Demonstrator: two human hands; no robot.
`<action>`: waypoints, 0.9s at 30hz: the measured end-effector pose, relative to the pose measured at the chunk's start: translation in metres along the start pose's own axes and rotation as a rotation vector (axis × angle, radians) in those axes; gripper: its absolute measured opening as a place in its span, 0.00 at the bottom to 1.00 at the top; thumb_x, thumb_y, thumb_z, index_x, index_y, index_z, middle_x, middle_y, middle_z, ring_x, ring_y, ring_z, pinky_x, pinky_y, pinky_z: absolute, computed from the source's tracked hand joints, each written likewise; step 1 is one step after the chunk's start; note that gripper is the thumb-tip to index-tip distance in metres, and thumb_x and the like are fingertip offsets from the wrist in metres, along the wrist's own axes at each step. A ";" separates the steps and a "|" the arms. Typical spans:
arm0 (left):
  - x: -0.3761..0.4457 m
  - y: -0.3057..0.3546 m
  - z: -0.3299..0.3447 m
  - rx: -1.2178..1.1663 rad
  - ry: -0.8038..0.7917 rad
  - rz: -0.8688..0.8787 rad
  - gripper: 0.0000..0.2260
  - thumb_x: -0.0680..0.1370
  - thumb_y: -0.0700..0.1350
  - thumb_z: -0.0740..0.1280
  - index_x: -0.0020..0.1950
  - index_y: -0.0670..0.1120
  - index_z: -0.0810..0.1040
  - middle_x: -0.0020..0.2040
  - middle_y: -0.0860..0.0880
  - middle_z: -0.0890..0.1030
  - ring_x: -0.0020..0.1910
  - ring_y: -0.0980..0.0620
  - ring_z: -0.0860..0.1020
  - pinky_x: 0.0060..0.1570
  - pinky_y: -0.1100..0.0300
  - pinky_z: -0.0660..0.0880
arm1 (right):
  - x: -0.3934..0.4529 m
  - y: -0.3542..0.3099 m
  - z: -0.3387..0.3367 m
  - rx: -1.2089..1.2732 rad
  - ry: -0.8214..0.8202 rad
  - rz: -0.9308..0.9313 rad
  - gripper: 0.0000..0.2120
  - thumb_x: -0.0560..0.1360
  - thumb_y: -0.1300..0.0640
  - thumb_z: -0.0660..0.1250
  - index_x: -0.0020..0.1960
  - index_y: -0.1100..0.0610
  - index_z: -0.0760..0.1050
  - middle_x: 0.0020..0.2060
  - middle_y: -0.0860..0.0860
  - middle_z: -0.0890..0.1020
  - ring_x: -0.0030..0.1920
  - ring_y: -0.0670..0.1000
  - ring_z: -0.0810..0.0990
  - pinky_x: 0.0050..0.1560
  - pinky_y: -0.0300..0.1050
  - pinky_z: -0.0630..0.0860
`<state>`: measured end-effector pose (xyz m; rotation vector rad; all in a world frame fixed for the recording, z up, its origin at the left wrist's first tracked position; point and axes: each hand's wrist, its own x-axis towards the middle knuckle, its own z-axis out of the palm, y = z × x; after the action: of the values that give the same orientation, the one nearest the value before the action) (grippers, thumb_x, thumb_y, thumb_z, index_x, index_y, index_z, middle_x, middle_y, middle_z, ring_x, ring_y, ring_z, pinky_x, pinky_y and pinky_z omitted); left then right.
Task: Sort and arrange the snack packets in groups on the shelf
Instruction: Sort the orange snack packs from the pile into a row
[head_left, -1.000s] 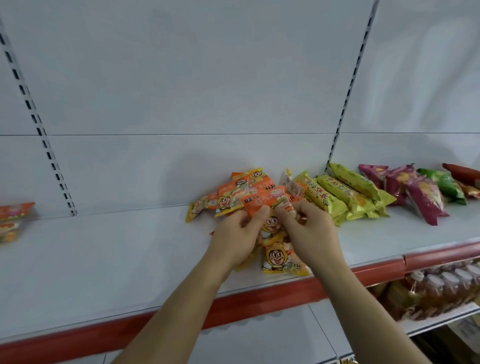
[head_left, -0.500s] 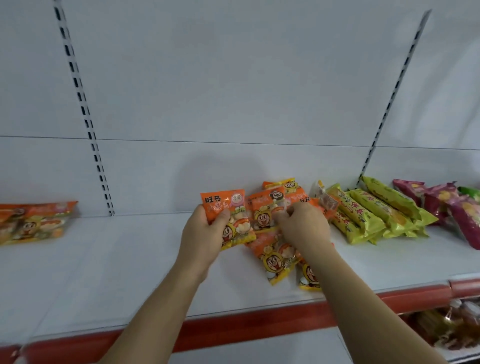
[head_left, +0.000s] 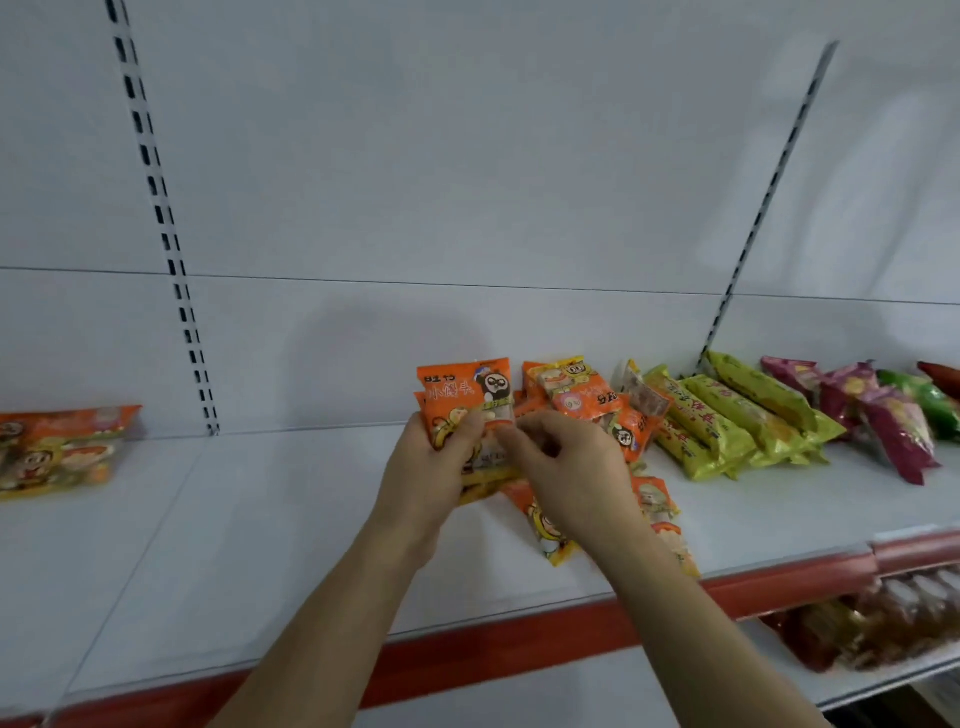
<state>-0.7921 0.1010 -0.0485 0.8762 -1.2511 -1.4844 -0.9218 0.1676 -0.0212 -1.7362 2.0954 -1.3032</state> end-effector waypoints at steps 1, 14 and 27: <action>0.001 -0.001 -0.001 0.004 -0.007 -0.007 0.12 0.81 0.51 0.69 0.63 0.49 0.78 0.56 0.47 0.87 0.51 0.46 0.87 0.53 0.41 0.84 | 0.004 0.005 -0.007 -0.030 0.043 0.017 0.09 0.79 0.45 0.66 0.46 0.48 0.80 0.33 0.41 0.79 0.33 0.38 0.76 0.29 0.30 0.66; 0.001 0.001 0.006 0.044 0.008 -0.025 0.12 0.81 0.47 0.71 0.63 0.48 0.77 0.55 0.47 0.87 0.52 0.46 0.87 0.57 0.40 0.82 | 0.109 0.092 -0.031 -0.607 0.000 0.400 0.34 0.74 0.30 0.63 0.55 0.62 0.77 0.57 0.61 0.78 0.53 0.61 0.80 0.44 0.51 0.75; 0.013 0.008 0.008 0.068 0.138 -0.035 0.15 0.79 0.47 0.73 0.64 0.48 0.77 0.53 0.47 0.87 0.49 0.46 0.87 0.56 0.40 0.83 | 0.095 0.051 -0.092 0.217 -0.241 -0.156 0.01 0.77 0.53 0.71 0.48 0.47 0.81 0.41 0.46 0.86 0.42 0.47 0.85 0.46 0.47 0.84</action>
<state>-0.8013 0.0912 -0.0387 1.0327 -1.1951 -1.3906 -1.0454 0.1335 0.0407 -1.8832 1.6557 -1.2342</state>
